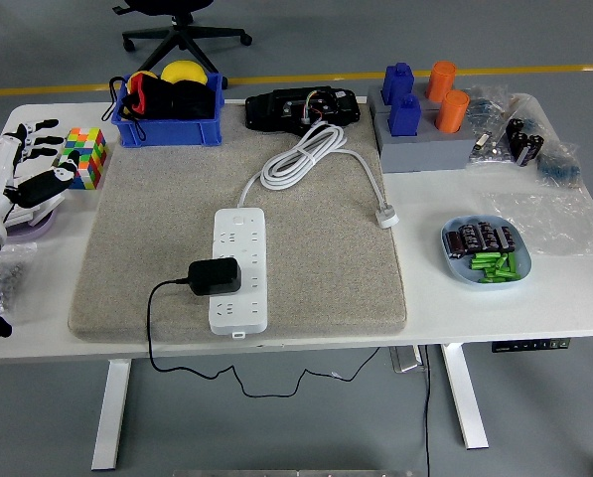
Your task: Pull the plug out,throw it away,press the button
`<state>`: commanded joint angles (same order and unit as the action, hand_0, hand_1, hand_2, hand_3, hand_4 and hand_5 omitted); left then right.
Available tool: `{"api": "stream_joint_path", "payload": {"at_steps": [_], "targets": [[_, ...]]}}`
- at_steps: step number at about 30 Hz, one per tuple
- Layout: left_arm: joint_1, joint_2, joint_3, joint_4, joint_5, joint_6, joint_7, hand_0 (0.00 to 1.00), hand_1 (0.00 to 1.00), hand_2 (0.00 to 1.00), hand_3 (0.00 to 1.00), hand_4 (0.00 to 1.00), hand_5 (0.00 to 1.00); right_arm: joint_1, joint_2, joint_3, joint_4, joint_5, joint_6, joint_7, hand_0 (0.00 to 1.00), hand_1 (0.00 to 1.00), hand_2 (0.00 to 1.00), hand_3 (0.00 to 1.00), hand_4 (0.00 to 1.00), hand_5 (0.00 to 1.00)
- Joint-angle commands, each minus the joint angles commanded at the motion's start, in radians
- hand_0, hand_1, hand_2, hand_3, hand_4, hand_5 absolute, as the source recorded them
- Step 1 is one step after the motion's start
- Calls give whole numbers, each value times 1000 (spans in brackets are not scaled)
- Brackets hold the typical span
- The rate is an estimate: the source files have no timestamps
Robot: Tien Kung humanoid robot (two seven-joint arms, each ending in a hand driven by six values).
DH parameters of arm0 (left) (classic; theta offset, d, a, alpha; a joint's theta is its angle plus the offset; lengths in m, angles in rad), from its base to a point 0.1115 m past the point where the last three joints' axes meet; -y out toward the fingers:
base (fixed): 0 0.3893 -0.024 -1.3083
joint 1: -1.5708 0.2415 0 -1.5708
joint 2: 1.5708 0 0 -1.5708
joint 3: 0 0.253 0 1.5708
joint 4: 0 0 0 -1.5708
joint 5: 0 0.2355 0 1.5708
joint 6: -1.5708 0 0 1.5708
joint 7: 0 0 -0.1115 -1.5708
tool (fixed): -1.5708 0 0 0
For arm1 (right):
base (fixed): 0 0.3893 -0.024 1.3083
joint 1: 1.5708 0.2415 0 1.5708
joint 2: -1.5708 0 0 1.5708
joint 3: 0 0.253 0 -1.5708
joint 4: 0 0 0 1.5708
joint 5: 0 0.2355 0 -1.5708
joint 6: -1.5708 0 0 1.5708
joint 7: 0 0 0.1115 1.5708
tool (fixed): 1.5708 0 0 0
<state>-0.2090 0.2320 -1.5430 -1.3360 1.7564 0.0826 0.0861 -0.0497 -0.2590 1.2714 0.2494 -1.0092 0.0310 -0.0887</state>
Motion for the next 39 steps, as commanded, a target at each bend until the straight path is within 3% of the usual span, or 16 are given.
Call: {"api": "stream_joint_path", "payload": {"at_steps": [6, 13, 17, 19, 20, 25, 26, 31, 39], "targets": [[-8, 5, 48, -1, -9, 0, 0, 792, 713, 739, 831, 642, 290, -3, 2, -3, 0, 1, 1, -1, 726, 679, 660, 642, 741, 585], [-24, 50, 196, -36, -43, -45, 11, 792, 713, 739, 831, 644, 289, 2, -3, 2, 4, 0, 0, 1, 727, 679, 660, 642, 741, 585], [-31, 73, 254, -71, -50, -106, 32, 795, 729, 745, 831, 668, 259, 3, -2, 3, 3, 1, 0, 0, 727, 679, 660, 642, 741, 585], [-30, 82, 261, -97, -46, -164, 61, 795, 729, 745, 831, 668, 259, 3, -1, 1, 2, 2, 0, 0, 727, 679, 660, 642, 741, 585], [-28, 86, 261, -107, -48, -189, 69, 820, 807, 797, 824, 883, 215, 3, -1, 0, 2, 2, 0, 0, 728, 679, 660, 642, 741, 585], [-28, 106, 286, -129, -34, -294, 89, 820, 807, 797, 824, 883, 215, 3, -4, -9, 1, 4, 0, -1, 728, 679, 660, 642, 741, 585], [-35, 113, 306, -121, -32, -311, 89, 854, 837, 816, 833, 998, 190, 4, -5, -12, 1, 6, 0, -1, 727, 679, 660, 642, 742, 585], [-55, 135, 388, -101, -33, -342, 87, 854, 837, 816, 833, 998, 190, 10, -12, -22, 4, 9, 0, 0, 727, 679, 660, 642, 742, 585], [-60, 131, 449, -107, -50, -352, 93, 862, 860, 835, 858, 998, 199, 11, -17, -35, 3, 15, 0, 0, 727, 679, 660, 642, 742, 586]]}}
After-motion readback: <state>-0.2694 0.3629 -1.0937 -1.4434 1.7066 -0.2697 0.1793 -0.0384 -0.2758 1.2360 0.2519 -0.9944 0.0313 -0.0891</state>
